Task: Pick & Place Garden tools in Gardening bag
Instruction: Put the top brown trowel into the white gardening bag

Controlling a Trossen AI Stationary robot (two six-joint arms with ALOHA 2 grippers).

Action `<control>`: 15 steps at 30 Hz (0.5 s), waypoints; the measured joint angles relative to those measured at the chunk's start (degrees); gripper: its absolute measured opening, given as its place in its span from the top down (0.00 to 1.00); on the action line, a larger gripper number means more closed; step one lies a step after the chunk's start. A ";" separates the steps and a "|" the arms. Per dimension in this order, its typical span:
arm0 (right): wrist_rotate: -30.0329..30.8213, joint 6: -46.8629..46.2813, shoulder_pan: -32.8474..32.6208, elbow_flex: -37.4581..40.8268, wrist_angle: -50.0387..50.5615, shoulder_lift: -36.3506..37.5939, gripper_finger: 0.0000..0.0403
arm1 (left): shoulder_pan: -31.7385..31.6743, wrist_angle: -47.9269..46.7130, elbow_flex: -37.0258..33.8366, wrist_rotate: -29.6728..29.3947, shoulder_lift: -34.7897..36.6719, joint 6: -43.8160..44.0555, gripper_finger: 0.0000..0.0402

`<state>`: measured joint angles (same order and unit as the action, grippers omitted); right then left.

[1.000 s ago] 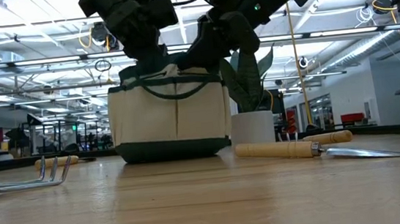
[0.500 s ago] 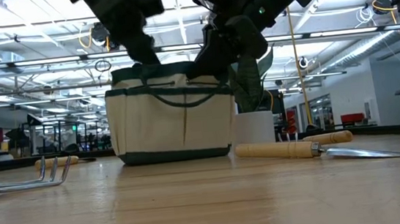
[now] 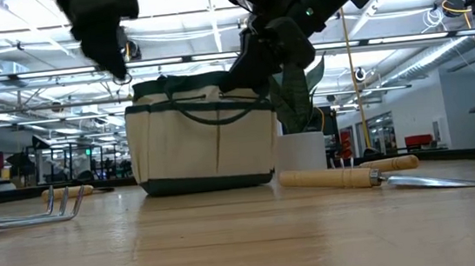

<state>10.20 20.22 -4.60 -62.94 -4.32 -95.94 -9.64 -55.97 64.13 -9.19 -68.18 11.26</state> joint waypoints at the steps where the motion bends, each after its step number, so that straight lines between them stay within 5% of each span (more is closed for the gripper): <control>1: 0.00 -0.01 0.00 0.00 -0.14 0.00 1.00 | -0.23 -1.16 -1.36 -0.48 0.13 1.55 0.38; 10: -0.02 0.09 0.00 0.00 -0.17 0.00 1.00 | -5.10 0.47 -17.38 -6.89 -0.11 13.32 0.38; 15: -0.01 0.36 0.00 0.00 -0.17 0.00 1.00 | -11.13 10.76 -25.84 -4.36 -0.12 16.29 0.38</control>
<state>10.18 20.58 -4.60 -62.94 -4.49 -95.94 -20.77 -45.21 38.29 -13.54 -68.30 27.54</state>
